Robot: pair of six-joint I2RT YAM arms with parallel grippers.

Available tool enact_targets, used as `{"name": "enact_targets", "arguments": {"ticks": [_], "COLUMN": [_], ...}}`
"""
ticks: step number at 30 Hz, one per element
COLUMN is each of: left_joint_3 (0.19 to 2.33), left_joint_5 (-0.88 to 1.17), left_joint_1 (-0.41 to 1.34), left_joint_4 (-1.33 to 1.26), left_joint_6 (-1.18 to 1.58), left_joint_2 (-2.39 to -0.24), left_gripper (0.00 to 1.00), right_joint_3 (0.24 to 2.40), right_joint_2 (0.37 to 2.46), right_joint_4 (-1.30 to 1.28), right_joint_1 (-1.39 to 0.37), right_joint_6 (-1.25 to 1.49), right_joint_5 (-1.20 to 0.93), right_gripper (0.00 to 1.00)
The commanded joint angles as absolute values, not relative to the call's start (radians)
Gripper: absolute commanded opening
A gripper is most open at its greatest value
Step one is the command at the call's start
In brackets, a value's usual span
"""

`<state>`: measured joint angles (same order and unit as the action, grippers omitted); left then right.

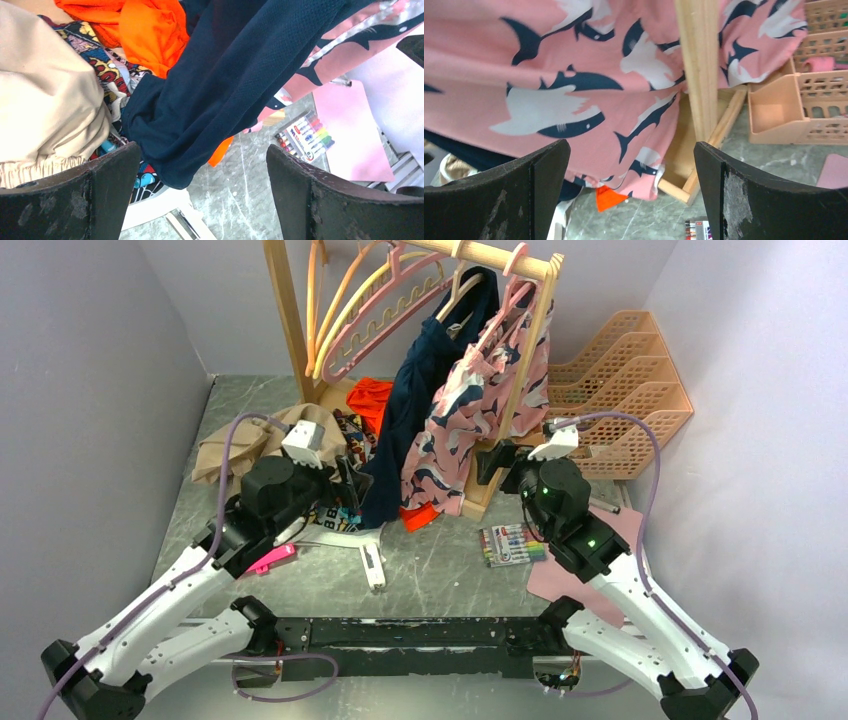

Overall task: Place the shorts on the hanger
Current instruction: Adjust the shorts on the hanger.

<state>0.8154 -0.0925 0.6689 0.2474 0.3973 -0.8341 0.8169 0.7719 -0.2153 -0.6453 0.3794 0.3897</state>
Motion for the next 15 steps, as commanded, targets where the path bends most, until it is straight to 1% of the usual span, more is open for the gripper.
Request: {"name": "enact_targets", "arguments": {"ticks": [1, 9, 15], "left_joint_3": [0.79, 0.786, 0.782], "left_joint_5": [-0.189, -0.227, -0.223], "left_joint_1": [0.665, 0.666, 0.666], "left_joint_4": [0.29, 0.306, 0.294], "left_joint_6": [0.477, 0.475, 0.471], "left_joint_2": [-0.782, -0.765, -0.795], "left_gripper": [1.0, 1.0, 1.0], "right_joint_3": [0.865, 0.838, 0.833], "right_joint_2": [0.79, 0.786, 0.788], "right_joint_4": [-0.248, -0.245, -0.251], "right_joint_1": [-0.644, -0.643, -0.643], "right_joint_6": [0.432, 0.409, 0.399], "right_joint_5": [0.562, 0.547, 0.558], "right_gripper": [1.0, 1.0, 1.0]}}
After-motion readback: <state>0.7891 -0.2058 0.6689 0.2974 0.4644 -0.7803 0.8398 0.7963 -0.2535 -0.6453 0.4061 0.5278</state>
